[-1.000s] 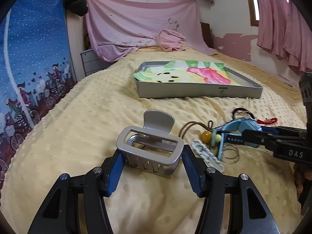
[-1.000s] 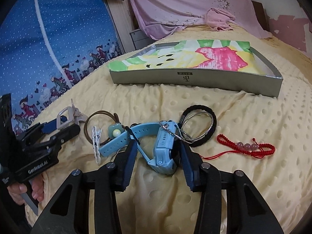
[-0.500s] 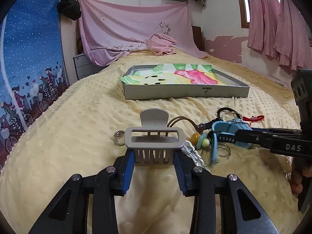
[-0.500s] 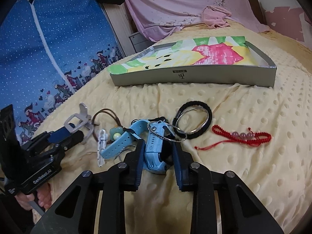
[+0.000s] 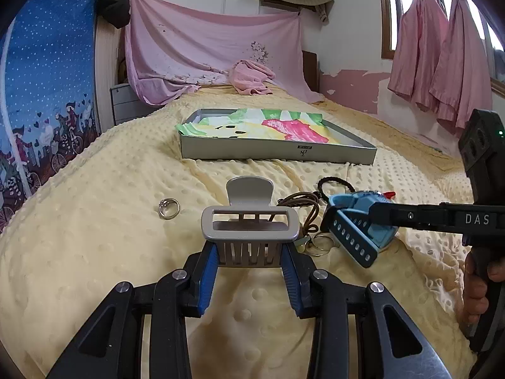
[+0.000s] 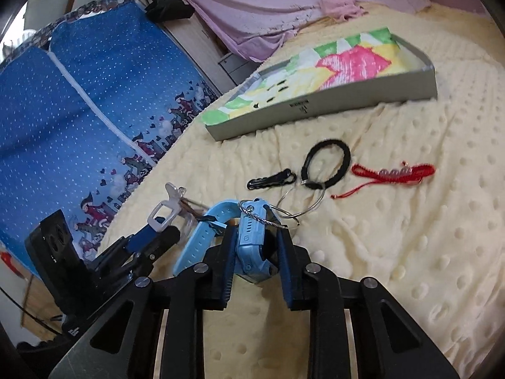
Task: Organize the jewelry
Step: 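Carry the claw clip with the left tool while the right tool carries the watch to the tray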
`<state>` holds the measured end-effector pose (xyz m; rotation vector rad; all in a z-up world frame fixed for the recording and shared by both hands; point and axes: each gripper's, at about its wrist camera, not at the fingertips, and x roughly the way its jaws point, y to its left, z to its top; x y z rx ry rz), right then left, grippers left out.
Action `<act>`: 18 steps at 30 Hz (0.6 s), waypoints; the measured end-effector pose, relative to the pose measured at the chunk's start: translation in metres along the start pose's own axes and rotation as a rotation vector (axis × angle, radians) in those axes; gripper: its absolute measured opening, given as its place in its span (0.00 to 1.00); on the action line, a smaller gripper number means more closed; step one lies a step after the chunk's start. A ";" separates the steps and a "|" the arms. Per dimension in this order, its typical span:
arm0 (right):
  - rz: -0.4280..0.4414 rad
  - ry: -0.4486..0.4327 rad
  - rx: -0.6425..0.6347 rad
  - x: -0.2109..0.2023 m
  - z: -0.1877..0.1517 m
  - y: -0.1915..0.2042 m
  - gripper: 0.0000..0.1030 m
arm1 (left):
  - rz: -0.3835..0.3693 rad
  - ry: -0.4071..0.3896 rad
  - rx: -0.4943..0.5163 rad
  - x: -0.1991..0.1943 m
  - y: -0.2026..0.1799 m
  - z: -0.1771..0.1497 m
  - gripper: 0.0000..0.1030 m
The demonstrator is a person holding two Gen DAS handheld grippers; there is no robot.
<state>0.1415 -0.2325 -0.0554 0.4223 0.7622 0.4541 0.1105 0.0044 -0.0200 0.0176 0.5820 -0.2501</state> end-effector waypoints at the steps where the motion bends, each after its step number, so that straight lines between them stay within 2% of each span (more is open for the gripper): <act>1: -0.017 -0.011 -0.022 -0.003 0.001 0.003 0.22 | -0.003 -0.003 -0.008 -0.001 0.000 0.000 0.35; 7: -0.185 -0.067 -0.212 -0.021 0.015 0.024 0.21 | -0.011 -0.005 -0.020 -0.002 -0.003 0.002 0.35; 12: -0.186 -0.051 -0.143 -0.035 0.030 0.004 0.21 | -0.031 -0.002 -0.009 -0.002 -0.010 0.003 0.35; 15: -0.181 0.009 -0.094 -0.037 0.025 -0.008 0.21 | -0.054 0.002 -0.007 -0.003 -0.014 0.002 0.35; 18: -0.186 0.089 -0.095 -0.038 0.014 -0.013 0.21 | -0.078 0.009 -0.013 -0.007 -0.016 0.000 0.35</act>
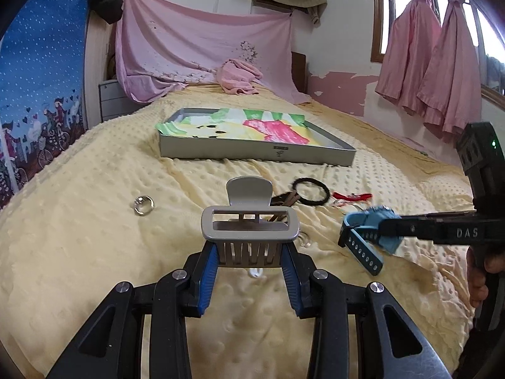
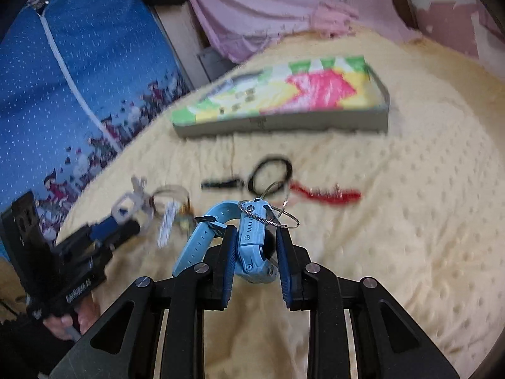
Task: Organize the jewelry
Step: 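Carry the claw clip with the left tool while the right tool carries the watch to the tray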
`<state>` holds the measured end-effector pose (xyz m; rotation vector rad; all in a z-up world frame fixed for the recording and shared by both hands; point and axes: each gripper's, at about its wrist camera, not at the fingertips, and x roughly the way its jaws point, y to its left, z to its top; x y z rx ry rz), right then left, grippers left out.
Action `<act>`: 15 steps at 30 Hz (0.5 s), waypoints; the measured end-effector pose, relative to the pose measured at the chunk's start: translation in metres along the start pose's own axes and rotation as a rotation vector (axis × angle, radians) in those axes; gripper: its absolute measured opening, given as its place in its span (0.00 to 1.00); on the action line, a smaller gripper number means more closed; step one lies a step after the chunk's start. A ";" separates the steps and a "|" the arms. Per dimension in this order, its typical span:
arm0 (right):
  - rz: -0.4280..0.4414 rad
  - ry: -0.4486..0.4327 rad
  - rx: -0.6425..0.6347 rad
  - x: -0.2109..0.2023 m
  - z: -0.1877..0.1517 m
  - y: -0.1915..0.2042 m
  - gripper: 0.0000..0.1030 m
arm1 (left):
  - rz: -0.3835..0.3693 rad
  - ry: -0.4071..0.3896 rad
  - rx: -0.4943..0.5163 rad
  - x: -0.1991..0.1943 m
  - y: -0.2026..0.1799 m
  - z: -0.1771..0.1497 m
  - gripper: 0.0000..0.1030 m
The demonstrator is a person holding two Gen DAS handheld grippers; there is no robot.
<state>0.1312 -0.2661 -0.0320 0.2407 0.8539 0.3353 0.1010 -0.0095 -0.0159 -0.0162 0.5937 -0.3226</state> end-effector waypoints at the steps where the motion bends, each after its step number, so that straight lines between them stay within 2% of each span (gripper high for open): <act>1: -0.007 0.020 -0.010 -0.001 -0.003 0.000 0.21 | -0.011 0.001 -0.004 -0.002 -0.001 -0.001 0.35; 6: -0.042 0.042 -0.031 -0.024 -0.009 0.000 0.21 | -0.054 -0.001 0.003 -0.013 -0.013 -0.007 0.35; 15: 0.006 0.090 0.017 -0.037 -0.044 0.000 0.21 | -0.098 0.041 0.008 -0.031 -0.036 -0.034 0.35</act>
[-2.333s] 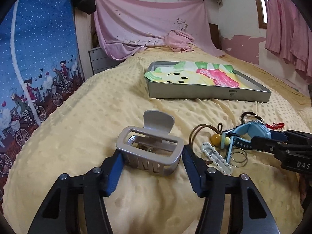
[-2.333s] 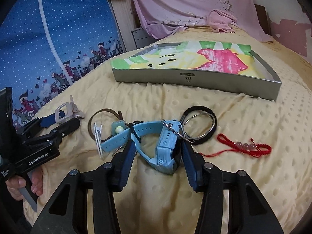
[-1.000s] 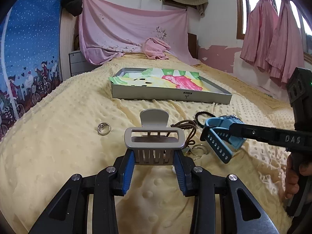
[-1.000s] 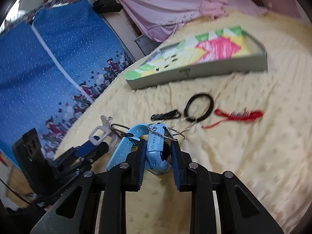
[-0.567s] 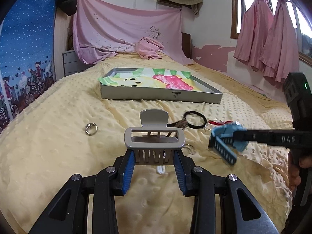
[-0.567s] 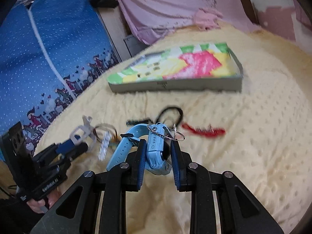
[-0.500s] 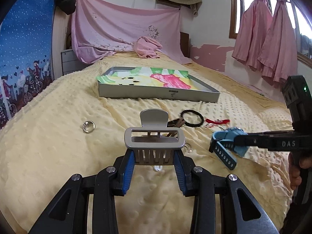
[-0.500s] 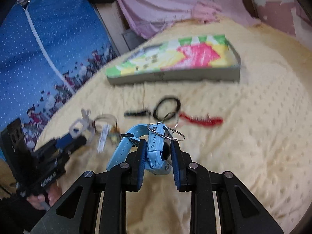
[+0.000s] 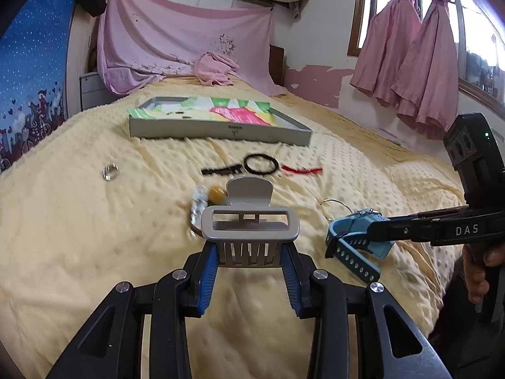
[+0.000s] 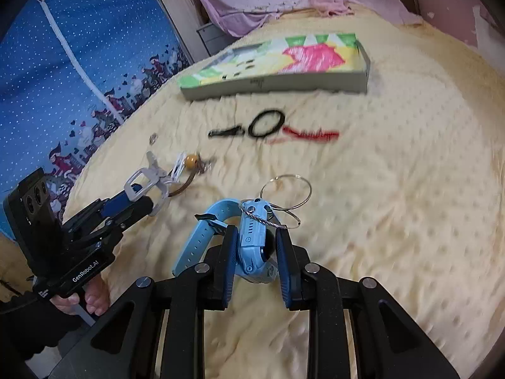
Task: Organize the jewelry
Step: 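Carry the claw clip with the left tool while the right tool carries the watch to the tray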
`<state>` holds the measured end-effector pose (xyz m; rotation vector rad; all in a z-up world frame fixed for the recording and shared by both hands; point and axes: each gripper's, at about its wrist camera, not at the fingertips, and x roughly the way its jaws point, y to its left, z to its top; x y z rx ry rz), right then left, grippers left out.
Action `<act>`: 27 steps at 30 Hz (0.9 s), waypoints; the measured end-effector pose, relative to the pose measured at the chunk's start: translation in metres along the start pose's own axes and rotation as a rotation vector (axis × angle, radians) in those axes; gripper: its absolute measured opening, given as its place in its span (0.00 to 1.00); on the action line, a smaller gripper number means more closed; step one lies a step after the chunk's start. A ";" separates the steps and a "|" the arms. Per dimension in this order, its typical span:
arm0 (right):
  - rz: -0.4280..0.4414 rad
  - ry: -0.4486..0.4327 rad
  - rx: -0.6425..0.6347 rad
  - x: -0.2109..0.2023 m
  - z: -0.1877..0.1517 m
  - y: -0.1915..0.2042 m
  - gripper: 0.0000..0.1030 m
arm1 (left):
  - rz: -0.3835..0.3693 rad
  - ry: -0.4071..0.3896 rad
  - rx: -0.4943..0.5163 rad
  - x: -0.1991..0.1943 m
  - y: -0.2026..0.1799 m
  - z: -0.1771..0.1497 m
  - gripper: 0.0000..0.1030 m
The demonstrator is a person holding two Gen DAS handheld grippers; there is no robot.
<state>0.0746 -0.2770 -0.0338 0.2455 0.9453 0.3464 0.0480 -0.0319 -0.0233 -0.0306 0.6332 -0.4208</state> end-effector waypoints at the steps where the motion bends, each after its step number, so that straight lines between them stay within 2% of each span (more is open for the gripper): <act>1: 0.008 0.008 0.007 -0.001 -0.005 -0.001 0.21 | -0.001 0.004 -0.001 -0.002 -0.002 -0.003 0.35; 9: 0.073 0.089 0.050 -0.008 -0.038 0.000 0.21 | 0.012 -0.013 -0.004 -0.025 -0.012 -0.024 0.35; 13: 0.061 0.058 0.028 -0.014 -0.038 0.005 0.21 | 0.000 -0.031 -0.011 -0.029 -0.014 -0.017 0.35; 19: 0.102 0.028 0.016 -0.016 -0.008 0.012 0.18 | -0.008 -0.039 -0.039 -0.023 -0.007 0.006 0.35; 23: 0.073 0.005 -0.046 -0.011 0.020 0.018 0.18 | 0.003 -0.040 -0.078 -0.011 0.008 0.021 0.35; 27: 0.074 -0.010 -0.054 -0.003 0.043 0.015 0.18 | 0.021 -0.057 -0.096 0.003 0.020 0.038 0.35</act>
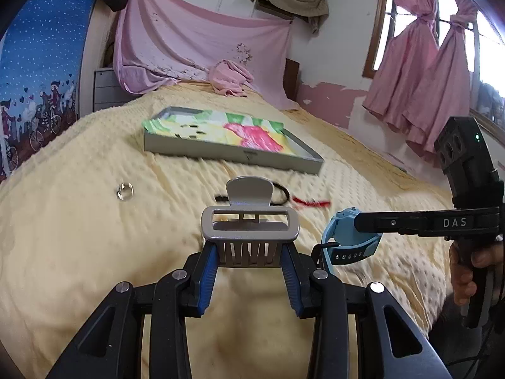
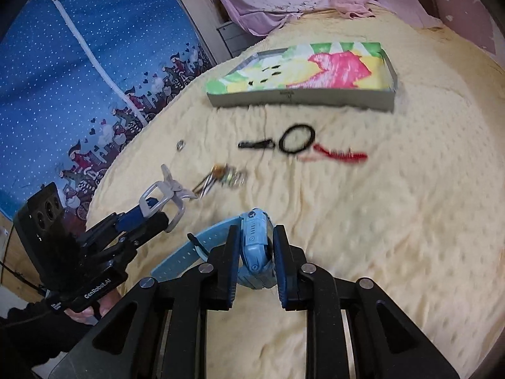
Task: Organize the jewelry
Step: 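Carry the claw clip with the left tool while the right tool carries the watch to the tray, then open the left tool over the tray while the right tool releases the watch there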
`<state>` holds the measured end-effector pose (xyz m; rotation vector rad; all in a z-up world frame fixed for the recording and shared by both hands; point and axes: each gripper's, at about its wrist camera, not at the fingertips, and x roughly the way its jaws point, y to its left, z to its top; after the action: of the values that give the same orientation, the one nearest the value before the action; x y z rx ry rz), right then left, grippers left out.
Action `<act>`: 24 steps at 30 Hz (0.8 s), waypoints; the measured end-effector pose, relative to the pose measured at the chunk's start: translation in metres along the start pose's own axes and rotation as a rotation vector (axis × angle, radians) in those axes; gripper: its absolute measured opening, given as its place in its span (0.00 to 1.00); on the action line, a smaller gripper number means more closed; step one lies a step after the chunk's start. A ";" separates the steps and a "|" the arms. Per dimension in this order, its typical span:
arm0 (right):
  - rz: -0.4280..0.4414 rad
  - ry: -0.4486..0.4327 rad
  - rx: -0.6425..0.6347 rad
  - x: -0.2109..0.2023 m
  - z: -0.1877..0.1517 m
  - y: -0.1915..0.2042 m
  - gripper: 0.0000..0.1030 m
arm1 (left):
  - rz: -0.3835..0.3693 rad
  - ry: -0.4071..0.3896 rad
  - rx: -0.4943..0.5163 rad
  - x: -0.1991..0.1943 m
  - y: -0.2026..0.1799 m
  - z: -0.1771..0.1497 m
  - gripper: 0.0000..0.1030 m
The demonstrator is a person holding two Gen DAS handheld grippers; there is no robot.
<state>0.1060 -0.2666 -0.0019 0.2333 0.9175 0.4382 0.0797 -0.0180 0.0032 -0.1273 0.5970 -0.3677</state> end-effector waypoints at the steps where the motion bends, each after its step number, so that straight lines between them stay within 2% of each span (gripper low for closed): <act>1: 0.002 -0.010 0.003 0.003 0.006 -0.002 0.18 | 0.003 -0.003 -0.003 0.004 0.002 0.004 0.35; 10: 0.027 -0.159 0.062 0.021 0.069 -0.029 0.18 | 0.040 -0.048 -0.012 0.055 0.017 0.064 0.35; 17: -0.022 -0.297 0.115 0.044 0.130 -0.059 0.18 | 0.073 -0.070 -0.017 0.117 0.029 0.112 0.35; 24: -0.083 -0.321 0.128 0.084 0.168 -0.072 0.18 | 0.110 -0.036 -0.038 0.162 0.041 0.133 0.35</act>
<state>0.3046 -0.2937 0.0101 0.3697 0.6374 0.2549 0.2918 -0.0386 0.0185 -0.1363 0.5726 -0.2475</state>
